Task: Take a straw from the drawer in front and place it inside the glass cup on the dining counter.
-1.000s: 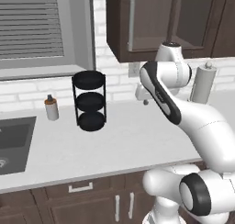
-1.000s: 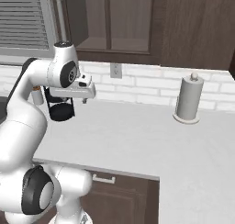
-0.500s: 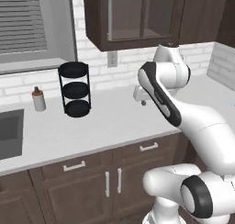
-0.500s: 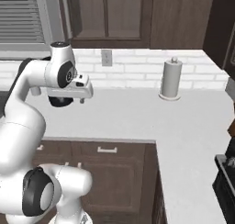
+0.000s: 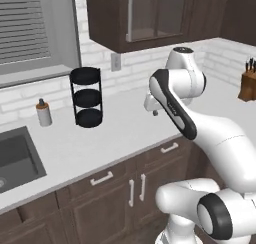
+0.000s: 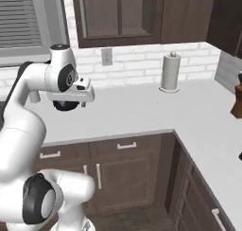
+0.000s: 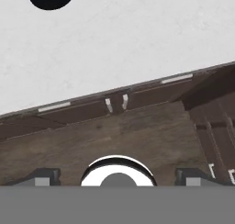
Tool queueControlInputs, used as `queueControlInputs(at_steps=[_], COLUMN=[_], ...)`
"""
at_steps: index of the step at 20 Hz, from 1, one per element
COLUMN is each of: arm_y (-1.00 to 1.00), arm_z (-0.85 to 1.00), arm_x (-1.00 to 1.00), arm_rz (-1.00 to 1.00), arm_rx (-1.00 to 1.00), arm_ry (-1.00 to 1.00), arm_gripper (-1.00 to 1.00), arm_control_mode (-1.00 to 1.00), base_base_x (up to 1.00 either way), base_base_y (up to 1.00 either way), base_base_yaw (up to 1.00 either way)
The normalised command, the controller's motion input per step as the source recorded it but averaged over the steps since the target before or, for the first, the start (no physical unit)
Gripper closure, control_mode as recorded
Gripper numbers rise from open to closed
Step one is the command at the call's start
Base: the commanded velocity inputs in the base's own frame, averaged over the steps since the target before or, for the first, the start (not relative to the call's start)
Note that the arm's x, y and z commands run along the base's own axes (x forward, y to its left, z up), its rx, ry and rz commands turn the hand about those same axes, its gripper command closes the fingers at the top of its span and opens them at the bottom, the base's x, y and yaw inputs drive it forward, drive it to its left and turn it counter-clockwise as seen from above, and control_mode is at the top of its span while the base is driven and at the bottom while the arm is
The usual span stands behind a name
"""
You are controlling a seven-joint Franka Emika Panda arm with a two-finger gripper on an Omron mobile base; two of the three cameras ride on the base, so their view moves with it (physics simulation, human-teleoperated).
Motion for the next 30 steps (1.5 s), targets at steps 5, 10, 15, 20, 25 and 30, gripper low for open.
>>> queueControlInputs(at_steps=[5,10,15,20,25,30], arm_y=[0.00,0.00,0.00,0.00,0.00,0.00], arm_z=[0.00,0.00,0.00,0.00,0.00,0.00], arm_x=[0.00,0.00,0.00,0.00,0.00,0.00], arm_rz=[0.00,0.00,0.00,0.00,0.00,0.00], arm_rx=[0.00,0.00,0.00,0.00,0.00,0.00], arm_ry=[0.00,0.00,0.00,0.00,0.00,0.00], arm_gripper=[-1.00,-1.00,-1.00,-1.00,-1.00,-1.00], arm_control_mode=[1.00,1.00,1.00,1.00,1.00,1.00], base_base_x=[-0.07,0.00,0.02,0.10,0.23,0.25], base_base_y=[0.57,0.67,0.64,0.40,0.46,0.47], base_base_yaw=[-0.35,-0.41,-0.40,-0.27,-0.25,-0.18])
